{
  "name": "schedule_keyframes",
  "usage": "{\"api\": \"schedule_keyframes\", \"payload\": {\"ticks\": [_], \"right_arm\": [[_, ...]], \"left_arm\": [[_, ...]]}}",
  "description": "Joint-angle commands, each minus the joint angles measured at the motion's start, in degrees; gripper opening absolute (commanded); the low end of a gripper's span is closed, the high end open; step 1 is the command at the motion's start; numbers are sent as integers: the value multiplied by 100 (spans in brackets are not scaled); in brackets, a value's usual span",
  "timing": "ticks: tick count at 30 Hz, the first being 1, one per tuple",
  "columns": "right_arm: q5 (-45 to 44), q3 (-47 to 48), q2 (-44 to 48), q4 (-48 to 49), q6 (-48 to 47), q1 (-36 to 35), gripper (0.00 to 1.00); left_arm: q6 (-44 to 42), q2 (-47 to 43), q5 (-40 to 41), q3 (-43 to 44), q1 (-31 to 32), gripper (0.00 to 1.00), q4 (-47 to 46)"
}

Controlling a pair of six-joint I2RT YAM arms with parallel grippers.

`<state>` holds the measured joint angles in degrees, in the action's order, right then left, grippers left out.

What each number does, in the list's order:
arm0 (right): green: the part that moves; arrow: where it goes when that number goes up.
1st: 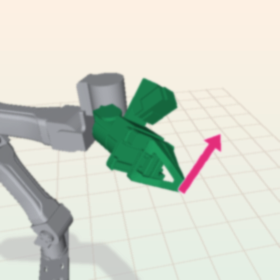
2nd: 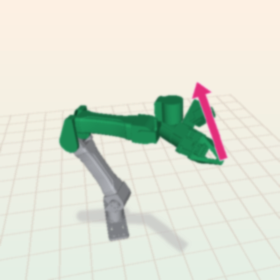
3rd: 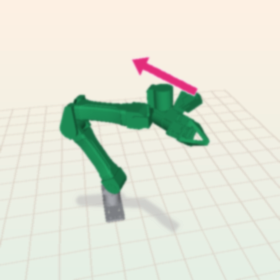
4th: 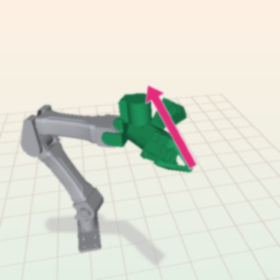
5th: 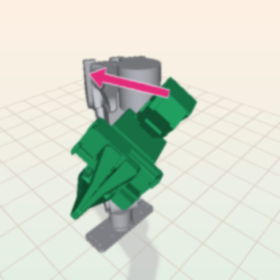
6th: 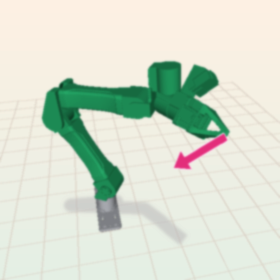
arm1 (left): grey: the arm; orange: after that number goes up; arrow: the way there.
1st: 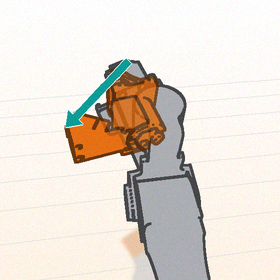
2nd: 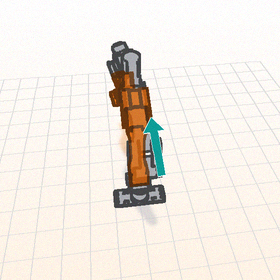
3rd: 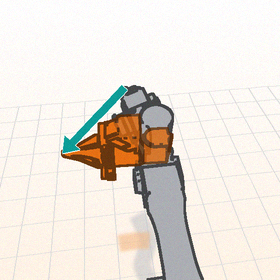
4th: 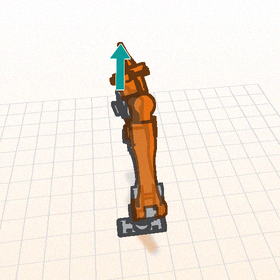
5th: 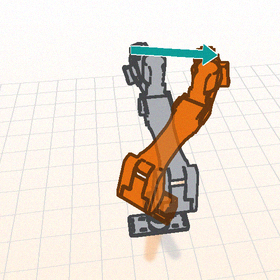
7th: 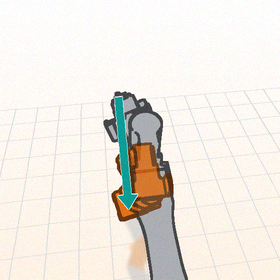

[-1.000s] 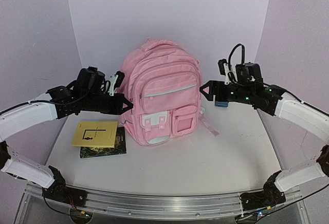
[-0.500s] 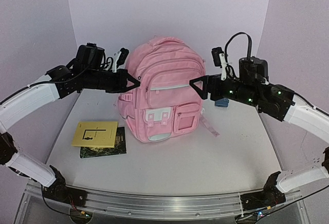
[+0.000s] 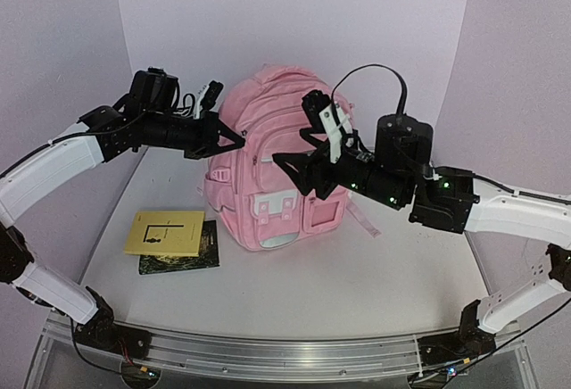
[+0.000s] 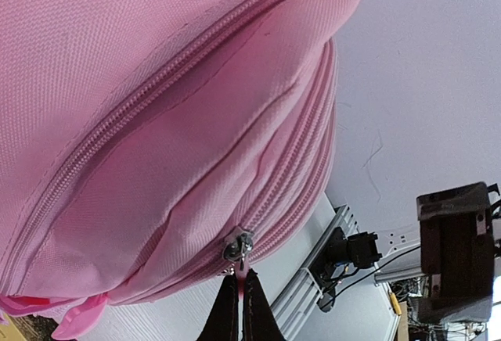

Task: Pack the student bag
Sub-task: Unzip the student bag at the center of the board.

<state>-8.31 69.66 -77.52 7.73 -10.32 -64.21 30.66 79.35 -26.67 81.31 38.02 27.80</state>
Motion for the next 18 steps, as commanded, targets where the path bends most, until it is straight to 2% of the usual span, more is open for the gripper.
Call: {"api": "schedule_keyframes", "payload": {"ticks": [1, 6, 18], "right_arm": [[-320, -30, -349, 955, -1360, -340, 70], [-803, 112, -913, 1144, -2202, -582, 64], [-1813, 663, -2015, 2020, -3087, -584, 53]], "left_arm": [[342, -363, -497, 79, -129, 0, -270], [465, -362, -670, 64, -222, 0, -152], [562, -321, -1012, 43, -285, 0, -17]]}}
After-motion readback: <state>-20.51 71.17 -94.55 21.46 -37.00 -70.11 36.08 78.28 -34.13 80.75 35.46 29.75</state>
